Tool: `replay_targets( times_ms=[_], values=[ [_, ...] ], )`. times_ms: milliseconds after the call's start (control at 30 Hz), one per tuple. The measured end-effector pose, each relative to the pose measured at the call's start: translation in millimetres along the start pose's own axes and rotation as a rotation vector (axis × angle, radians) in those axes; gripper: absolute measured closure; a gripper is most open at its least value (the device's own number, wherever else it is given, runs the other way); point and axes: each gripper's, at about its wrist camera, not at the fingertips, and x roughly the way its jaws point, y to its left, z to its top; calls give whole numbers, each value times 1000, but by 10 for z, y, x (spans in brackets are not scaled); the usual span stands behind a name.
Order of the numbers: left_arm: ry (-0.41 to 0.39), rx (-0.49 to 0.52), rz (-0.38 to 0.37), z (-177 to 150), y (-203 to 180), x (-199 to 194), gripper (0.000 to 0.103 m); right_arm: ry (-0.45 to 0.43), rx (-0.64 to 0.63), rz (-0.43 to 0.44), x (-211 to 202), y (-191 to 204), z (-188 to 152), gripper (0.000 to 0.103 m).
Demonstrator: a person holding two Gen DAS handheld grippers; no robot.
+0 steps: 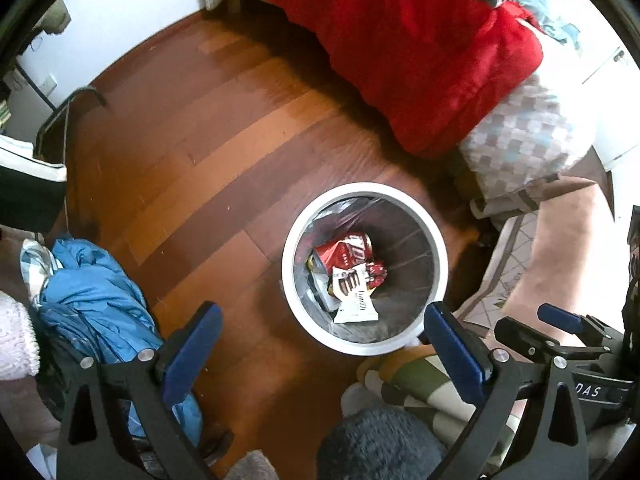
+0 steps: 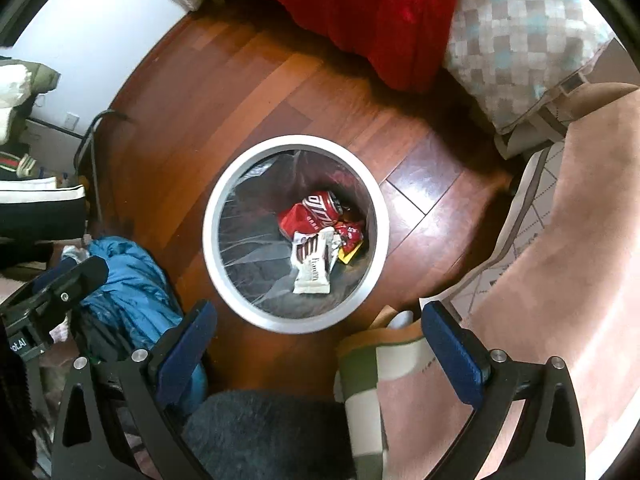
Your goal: Collect trash
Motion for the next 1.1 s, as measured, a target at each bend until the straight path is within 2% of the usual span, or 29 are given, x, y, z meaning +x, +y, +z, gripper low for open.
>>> replay_targets(
  times_ms=[333,667,833,1100],
  values=[
    [-97,32,-70,-187,-132,-929,0,-138,-30,85,-1120,148,-291,0],
    [-147,55,-154,-346,-225,-1692,0,-228,-105,186,-2141,415,-582,0],
    [-178,67,-189,-424,-267,-1989,0,-244,-135,217,-2456,516,-703,0],
    [-202,71,-219,-549,-272,-2213,0,-251,-163,249,-2784,591,-869,0]
  ],
)
